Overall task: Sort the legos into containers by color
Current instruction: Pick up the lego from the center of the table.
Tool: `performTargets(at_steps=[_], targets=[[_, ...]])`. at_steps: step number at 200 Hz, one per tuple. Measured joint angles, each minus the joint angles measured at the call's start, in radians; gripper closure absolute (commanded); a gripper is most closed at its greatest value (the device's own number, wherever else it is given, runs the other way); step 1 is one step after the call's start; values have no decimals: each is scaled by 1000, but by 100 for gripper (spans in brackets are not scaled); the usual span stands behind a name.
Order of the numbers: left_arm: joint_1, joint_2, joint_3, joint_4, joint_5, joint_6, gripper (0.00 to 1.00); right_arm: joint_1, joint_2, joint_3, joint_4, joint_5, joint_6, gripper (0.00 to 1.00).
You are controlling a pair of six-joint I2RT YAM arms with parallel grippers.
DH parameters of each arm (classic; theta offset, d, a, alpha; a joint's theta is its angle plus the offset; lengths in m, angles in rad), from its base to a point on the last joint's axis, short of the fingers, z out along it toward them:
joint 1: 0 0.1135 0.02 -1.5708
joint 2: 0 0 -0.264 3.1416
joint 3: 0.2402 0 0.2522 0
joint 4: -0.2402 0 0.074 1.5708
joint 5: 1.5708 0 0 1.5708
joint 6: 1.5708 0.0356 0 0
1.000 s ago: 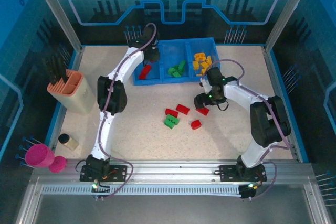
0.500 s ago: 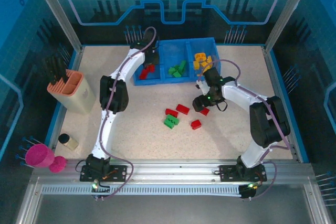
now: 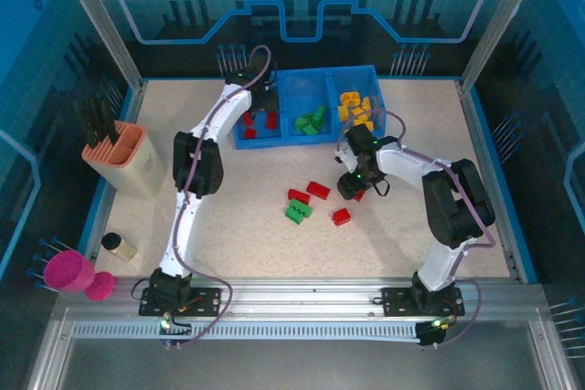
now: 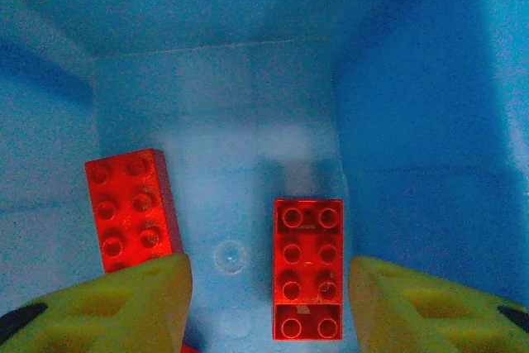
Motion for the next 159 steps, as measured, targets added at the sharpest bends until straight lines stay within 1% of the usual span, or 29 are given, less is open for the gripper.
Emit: performTargets(at_steps=[10, 30, 75, 104, 126, 144, 159], targets=[[0, -10, 0, 0, 5, 0, 46, 6, 11, 0, 2, 5, -2, 36], [0, -43, 0, 1, 27, 0, 46, 19, 38, 0, 5, 11, -10, 48], [-6, -153, 0, 3, 57, 1, 46, 40, 50, 12, -3, 10, -11, 70], [-7, -210, 0, 8, 71, 4, 47, 46, 50, 23, -31, 14, -7, 75], [-7, -246, -3, 8, 84, 9, 46, 53, 46, 58, -86, 11, -7, 76], [-7, -303, -38, 8, 98, 24, 46, 61, 32, 130, -129, -2, -6, 77], [-7, -381, -110, 13, 105, 34, 46, 76, 23, 233, -148, -13, -7, 77]])
